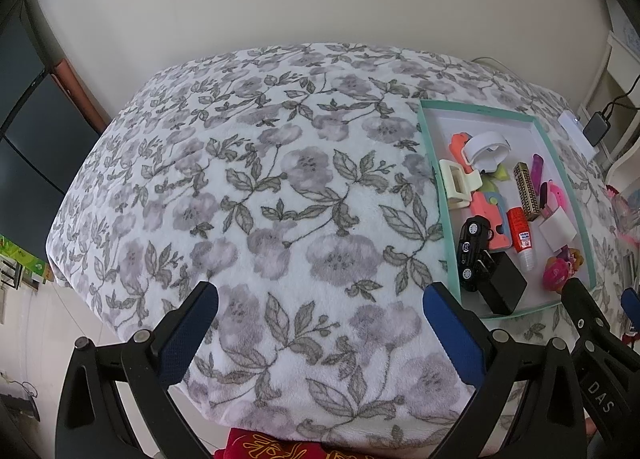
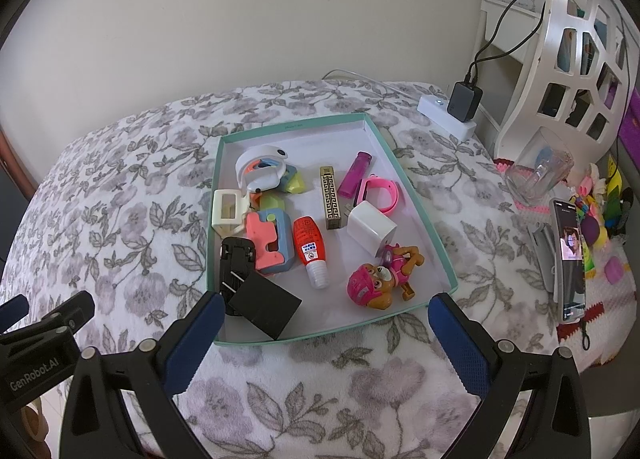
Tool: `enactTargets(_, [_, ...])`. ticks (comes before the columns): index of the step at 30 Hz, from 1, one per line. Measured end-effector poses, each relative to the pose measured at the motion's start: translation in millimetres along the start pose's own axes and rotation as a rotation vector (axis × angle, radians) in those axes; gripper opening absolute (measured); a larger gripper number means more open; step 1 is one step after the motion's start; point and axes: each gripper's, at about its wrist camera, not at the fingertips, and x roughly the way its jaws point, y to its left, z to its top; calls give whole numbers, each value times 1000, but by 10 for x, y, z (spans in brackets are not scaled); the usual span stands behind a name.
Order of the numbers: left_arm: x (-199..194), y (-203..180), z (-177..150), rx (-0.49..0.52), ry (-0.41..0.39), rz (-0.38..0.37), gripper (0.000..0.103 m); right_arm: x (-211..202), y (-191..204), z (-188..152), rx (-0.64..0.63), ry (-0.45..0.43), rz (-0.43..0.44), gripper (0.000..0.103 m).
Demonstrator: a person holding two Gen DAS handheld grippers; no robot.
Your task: Organize rigid objects
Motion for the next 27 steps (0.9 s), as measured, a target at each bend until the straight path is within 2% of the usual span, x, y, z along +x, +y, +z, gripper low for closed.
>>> enactTargets(27, [-5, 2, 4, 6, 2, 1, 102, 3, 2, 10, -1, 2, 0, 103])
